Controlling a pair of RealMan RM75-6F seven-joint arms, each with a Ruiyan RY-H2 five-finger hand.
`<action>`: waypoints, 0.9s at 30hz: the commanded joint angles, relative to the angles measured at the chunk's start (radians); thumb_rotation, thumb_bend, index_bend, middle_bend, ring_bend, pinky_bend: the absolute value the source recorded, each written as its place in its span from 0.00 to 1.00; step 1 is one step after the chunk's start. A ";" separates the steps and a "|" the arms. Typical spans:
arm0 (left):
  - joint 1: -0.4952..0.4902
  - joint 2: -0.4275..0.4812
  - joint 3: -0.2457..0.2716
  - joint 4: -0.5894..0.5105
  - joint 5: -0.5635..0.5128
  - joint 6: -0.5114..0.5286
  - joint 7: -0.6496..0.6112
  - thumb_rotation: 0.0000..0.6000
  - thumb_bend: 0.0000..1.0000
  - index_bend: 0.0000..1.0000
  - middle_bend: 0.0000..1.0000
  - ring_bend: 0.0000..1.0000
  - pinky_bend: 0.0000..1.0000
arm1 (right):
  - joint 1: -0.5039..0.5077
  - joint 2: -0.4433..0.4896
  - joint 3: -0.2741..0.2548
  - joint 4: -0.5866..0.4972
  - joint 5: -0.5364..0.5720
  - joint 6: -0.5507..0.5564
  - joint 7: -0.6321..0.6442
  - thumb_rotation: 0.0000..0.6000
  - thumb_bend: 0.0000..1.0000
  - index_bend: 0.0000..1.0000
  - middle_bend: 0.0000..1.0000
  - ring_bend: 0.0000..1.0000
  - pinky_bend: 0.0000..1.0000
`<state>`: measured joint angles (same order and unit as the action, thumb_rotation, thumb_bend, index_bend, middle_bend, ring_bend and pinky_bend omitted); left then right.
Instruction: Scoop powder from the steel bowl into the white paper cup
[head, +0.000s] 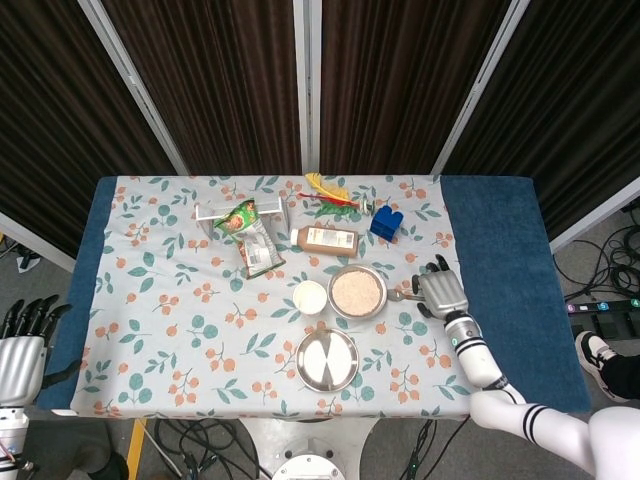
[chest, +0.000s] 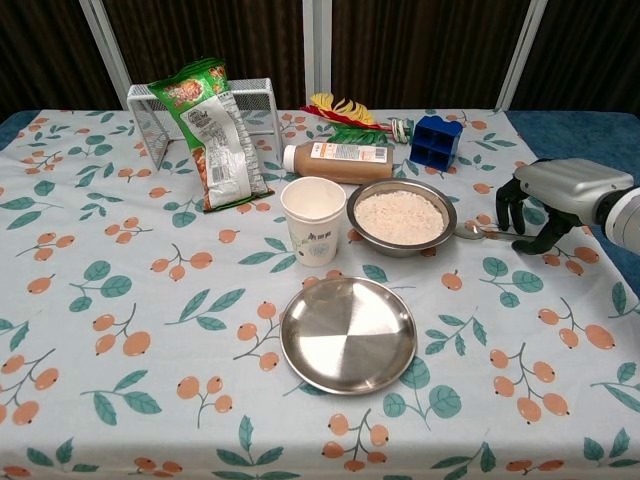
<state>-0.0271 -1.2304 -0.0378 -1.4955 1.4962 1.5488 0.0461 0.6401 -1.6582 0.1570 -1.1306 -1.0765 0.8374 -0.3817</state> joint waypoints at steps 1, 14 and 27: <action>0.001 -0.002 0.001 0.002 -0.001 0.000 -0.003 1.00 0.02 0.27 0.22 0.13 0.06 | 0.004 -0.003 -0.001 0.004 0.007 -0.004 -0.004 1.00 0.23 0.49 0.51 0.19 0.00; 0.007 -0.001 -0.001 0.008 0.000 0.010 -0.010 1.00 0.02 0.27 0.22 0.13 0.06 | 0.012 -0.010 -0.008 0.014 0.026 -0.018 -0.006 1.00 0.28 0.50 0.52 0.20 0.00; 0.010 0.003 -0.002 0.007 0.004 0.017 -0.008 1.00 0.02 0.27 0.22 0.13 0.06 | 0.019 0.128 -0.032 -0.132 -0.044 0.004 -0.029 1.00 0.32 0.54 0.55 0.22 0.00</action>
<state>-0.0174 -1.2270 -0.0401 -1.4887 1.4995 1.5661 0.0379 0.6558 -1.5831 0.1330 -1.2089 -1.0971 0.8341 -0.3939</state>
